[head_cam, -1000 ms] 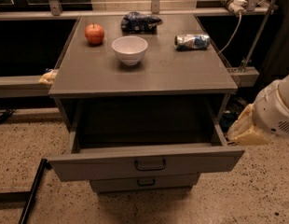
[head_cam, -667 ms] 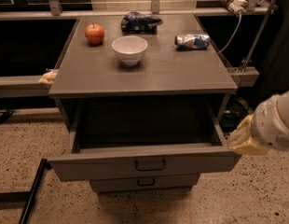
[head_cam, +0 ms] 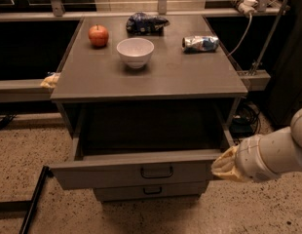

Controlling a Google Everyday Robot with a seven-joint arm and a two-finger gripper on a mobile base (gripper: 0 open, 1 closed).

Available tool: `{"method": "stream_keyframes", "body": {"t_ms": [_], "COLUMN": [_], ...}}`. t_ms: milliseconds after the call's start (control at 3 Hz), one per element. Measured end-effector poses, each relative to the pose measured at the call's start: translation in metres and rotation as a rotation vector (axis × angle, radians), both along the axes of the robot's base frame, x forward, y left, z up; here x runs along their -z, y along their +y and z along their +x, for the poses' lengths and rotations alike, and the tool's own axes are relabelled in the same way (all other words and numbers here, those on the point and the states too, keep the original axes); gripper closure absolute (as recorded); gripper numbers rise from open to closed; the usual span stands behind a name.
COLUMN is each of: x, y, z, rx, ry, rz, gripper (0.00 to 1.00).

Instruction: Close top drawer

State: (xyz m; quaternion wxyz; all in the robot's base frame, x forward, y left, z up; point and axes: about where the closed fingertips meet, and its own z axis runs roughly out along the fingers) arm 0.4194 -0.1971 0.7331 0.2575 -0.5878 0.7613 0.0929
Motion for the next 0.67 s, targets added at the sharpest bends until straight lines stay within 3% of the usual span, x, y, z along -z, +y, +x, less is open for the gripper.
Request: {"method": "stream_keyframes", "body": {"t_ms": [333, 667], "x": [0.0508, 0.0576], "y": [0.0178, 0.018], "z": [0.0023, 0.0019], "rx": [-0.041, -0.041], "ry": [0.051, 0.063], "rz": [0.068, 0.076], "gripper": [1.0, 1.0]}}
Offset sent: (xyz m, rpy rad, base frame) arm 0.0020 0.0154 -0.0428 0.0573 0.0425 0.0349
